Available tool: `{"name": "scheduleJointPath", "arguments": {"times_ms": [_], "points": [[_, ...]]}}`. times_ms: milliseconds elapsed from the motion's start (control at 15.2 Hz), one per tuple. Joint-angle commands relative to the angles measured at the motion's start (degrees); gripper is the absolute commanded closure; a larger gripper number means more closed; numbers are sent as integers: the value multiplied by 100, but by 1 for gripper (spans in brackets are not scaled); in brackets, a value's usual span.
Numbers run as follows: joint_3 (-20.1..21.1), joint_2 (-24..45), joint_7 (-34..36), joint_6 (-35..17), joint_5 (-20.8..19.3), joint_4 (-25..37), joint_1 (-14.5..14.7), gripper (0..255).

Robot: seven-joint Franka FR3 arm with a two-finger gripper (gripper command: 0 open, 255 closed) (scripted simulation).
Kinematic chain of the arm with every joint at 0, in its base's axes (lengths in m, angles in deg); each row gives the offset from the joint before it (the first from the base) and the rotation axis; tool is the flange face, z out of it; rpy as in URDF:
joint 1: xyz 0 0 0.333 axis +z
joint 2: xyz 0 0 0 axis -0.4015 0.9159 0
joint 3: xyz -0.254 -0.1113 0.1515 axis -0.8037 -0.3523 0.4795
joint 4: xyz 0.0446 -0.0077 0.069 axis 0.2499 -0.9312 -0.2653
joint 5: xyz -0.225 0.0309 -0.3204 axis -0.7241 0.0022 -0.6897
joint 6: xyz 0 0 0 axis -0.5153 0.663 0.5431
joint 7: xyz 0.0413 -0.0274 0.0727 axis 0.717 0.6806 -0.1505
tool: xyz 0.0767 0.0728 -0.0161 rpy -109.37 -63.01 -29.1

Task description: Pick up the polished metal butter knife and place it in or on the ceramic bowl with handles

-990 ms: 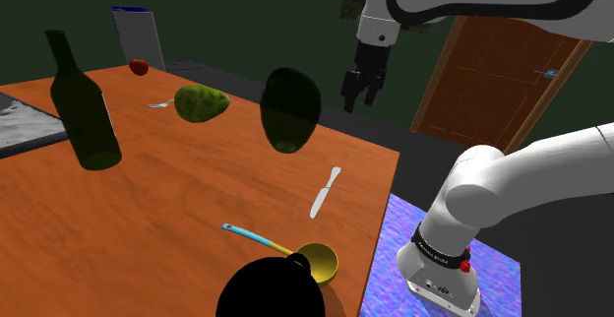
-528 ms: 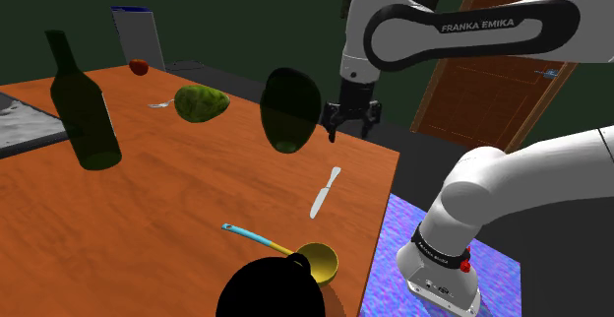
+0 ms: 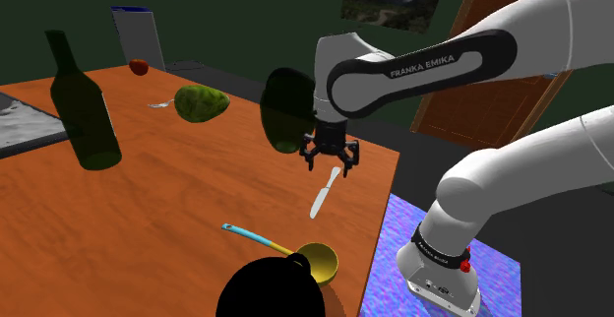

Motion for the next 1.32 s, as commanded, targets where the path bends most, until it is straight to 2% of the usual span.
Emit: {"name": "scheduleJointPath", "arguments": {"times_ms": [0, 462, 990, 1056, 1254], "points": [[222, 203, 499, -257, 110, -73, -116, 0], [401, 476, 510, -875, 204, -427, -116, 0], [400, 475, 510, -874, 203, -426, -116, 0], [400, 475, 510, -874, 203, -426, -116, 255], [400, 477, 508, -880, 204, -431, -117, 255]]}}
